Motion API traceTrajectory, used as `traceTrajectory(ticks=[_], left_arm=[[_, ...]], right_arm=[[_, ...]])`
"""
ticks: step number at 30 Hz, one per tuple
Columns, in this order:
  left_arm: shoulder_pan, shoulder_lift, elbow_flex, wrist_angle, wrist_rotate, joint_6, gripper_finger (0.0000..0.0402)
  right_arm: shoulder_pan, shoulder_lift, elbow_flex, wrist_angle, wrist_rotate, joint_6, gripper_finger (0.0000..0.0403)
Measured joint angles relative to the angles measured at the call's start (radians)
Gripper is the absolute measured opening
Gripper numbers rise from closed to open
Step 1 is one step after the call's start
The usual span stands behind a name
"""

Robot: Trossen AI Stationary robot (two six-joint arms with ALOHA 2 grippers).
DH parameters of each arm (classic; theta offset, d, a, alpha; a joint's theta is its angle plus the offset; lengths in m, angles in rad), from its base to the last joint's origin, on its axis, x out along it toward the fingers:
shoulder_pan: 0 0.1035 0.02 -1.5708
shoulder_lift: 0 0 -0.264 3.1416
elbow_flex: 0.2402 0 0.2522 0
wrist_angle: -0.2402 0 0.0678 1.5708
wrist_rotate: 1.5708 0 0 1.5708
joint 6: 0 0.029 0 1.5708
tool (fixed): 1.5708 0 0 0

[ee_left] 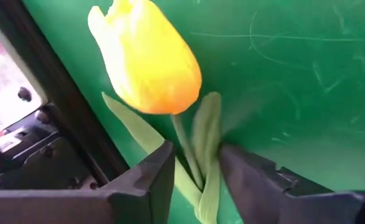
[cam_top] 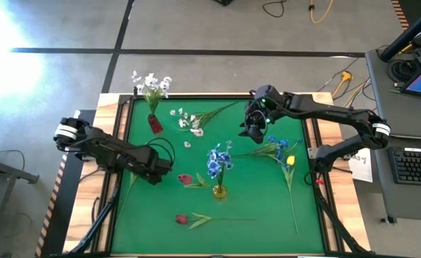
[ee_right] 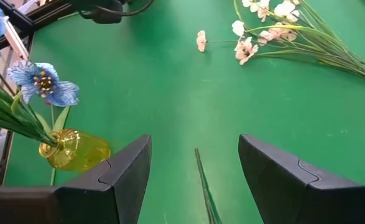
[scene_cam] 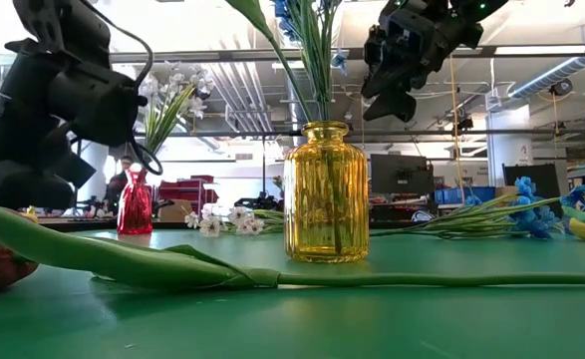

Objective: Sort flowers into vase by color
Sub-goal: Put the left yellow flower into the red vase

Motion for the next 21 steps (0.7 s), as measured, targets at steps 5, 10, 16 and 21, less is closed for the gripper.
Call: traceTrajectory(ticks=[5, 10, 16, 21], left_arm=[[0.0, -0.017, -0.044, 0.068, 0.003, 0.001, 0.0087], [0.0, -0.05, -0.02, 0.076, -0.029, 0.013, 0.004], [0.0, -0.101, 0.067, 0.084, -0.131, 0.059, 0.0003], [0.0, -0.149, 0.132, 0.072, -0.209, 0.085, 0.0]], right_arm=[[0.005, 0.0, 0.0, 0.0, 0.0, 0.0, 0.0233], [0.005, 0.0, 0.0, 0.0, 0.0, 0.0, 0.0233], [0.005, 0.0, 0.0, 0.0, 0.001, -0.003, 0.0233], [0.005, 0.0, 0.0, 0.001, 0.001, -0.003, 0.0233]])
